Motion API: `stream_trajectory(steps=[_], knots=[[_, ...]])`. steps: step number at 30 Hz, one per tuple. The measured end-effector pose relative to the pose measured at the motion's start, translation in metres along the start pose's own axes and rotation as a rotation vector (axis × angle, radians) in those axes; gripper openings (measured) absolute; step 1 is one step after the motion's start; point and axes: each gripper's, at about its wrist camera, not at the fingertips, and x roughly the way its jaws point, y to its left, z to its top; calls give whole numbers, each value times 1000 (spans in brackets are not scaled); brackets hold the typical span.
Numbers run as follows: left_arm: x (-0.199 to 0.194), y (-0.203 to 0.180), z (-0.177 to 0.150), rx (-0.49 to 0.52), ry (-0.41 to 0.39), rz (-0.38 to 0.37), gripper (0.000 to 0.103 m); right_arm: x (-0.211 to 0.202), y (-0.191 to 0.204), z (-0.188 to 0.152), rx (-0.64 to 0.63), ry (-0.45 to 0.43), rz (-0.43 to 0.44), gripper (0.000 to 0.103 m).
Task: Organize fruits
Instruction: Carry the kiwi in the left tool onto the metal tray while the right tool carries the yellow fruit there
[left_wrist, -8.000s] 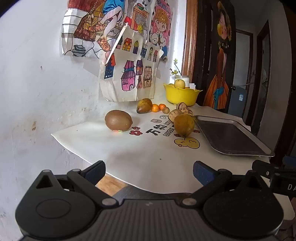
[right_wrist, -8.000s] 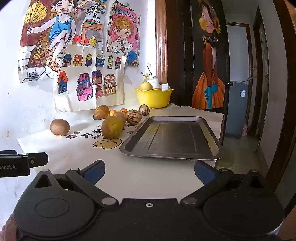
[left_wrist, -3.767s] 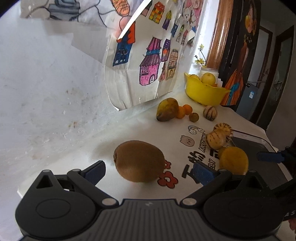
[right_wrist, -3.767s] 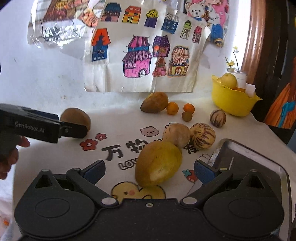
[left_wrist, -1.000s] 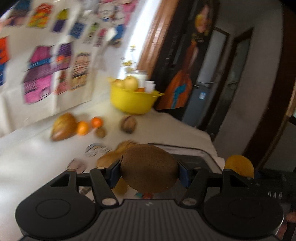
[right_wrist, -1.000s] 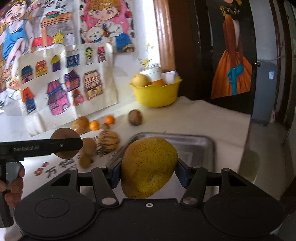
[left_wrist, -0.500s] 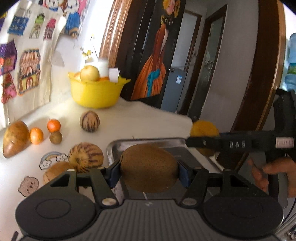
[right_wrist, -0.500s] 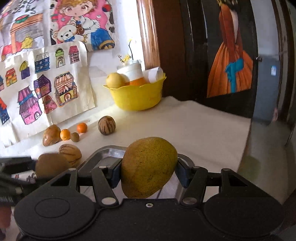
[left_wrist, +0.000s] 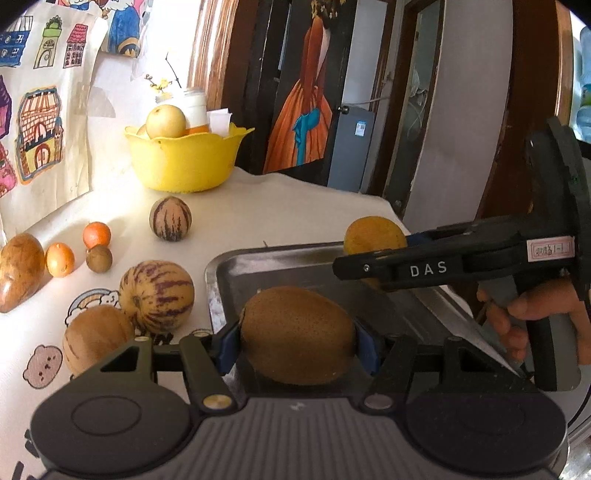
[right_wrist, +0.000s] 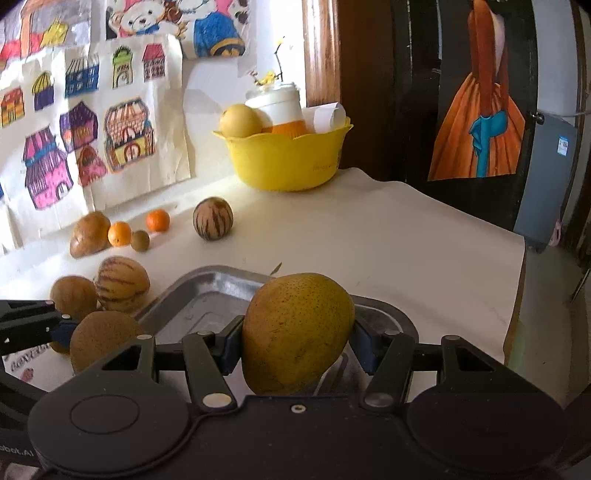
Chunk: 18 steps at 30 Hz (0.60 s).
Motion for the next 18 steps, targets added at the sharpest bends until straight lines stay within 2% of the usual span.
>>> stream_trajectory(steps=[18], knots=[[8, -4, 1, 26, 68, -8, 67, 13, -4, -4, -6, 70, -25, 61]])
